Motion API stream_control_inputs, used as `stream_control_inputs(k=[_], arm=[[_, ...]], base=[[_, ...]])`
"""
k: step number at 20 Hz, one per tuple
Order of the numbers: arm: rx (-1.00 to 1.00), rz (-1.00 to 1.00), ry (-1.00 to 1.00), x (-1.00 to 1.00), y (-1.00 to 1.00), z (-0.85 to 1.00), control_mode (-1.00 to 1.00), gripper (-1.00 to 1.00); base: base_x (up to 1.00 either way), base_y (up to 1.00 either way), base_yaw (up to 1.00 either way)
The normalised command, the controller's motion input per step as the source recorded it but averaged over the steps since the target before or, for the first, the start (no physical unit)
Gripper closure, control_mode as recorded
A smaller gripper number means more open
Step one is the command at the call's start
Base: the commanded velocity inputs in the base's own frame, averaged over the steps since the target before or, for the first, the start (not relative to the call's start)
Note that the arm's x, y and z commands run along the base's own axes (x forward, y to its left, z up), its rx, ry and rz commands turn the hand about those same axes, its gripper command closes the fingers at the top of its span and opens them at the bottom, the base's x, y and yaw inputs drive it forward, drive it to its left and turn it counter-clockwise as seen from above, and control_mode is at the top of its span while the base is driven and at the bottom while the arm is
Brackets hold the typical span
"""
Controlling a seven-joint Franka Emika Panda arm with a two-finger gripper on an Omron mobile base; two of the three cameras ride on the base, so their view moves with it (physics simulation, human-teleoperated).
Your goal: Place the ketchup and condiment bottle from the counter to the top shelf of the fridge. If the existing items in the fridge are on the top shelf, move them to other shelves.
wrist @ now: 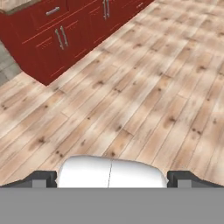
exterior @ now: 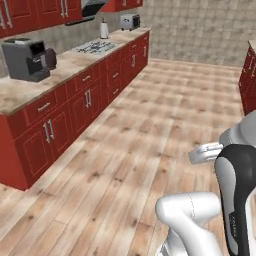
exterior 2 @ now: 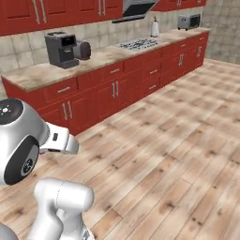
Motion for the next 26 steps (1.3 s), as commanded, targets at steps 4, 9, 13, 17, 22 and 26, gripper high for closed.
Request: stream_control_inputs(k=[4, 9, 13, 17, 22, 26], arm=[[0.0, 0.0, 0.0, 0.0, 0.0, 0.0, 1.0, -1.0], [0.0, 0.0, 0.0, 0.0, 0.0, 0.0, 1.0, -1.0], [0.0, 0.0, 0.0, 0.0, 0.0, 0.0, 1.0, -1.0], [0.0, 0.0, 0.0, 0.0, 0.0, 0.0, 1.0, -1.0], [0.0, 0.0, 0.0, 0.0, 0.0, 0.0, 1.0, -1.0], [0.0, 0.0, 0.0, 0.0, 0.0, 0.0, 1.0, -1.0]], base=[[0.48, -0.16, -0.62], [0.52, -0.13, -0.62], [0.45, -0.04, -0.66], [0.37, 0.0, -0.7], [0.3, 0.0, -0.75], [0.4, 0.19, -0.76]])
